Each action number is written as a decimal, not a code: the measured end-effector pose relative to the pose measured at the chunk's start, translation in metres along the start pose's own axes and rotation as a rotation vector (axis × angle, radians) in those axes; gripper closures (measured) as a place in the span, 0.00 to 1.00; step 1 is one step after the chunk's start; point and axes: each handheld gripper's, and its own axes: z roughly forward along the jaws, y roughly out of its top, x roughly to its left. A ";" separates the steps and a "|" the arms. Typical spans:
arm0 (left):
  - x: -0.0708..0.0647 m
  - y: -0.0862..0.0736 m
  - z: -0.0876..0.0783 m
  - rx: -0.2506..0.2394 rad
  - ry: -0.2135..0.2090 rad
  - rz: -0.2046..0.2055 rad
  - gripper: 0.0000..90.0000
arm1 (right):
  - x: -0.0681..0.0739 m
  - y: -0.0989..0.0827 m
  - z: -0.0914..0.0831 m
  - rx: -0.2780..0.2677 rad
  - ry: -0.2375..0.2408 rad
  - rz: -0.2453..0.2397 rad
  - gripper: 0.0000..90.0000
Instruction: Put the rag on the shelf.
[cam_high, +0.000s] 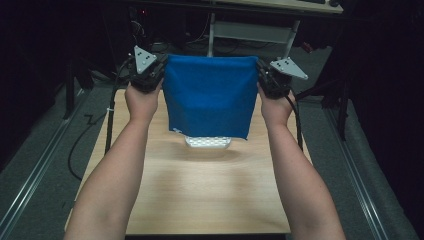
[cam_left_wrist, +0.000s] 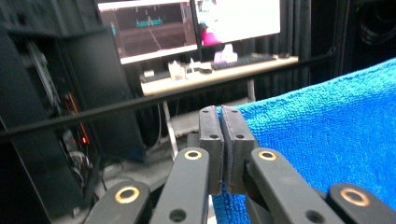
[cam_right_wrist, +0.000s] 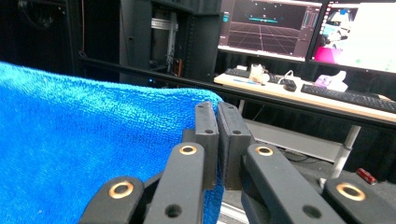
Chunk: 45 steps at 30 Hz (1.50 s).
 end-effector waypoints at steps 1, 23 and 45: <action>0.000 0.000 0.000 0.000 0.000 0.000 0.98 | 0.000 0.000 0.000 0.000 0.000 0.000 0.98; -0.013 -0.095 0.029 0.253 -0.095 -0.026 0.98 | 0.001 -0.085 0.025 0.222 0.032 -0.053 0.98; -0.027 -0.157 0.021 0.364 -0.138 -0.103 0.98 | 0.008 -0.158 0.020 0.339 0.097 0.052 0.98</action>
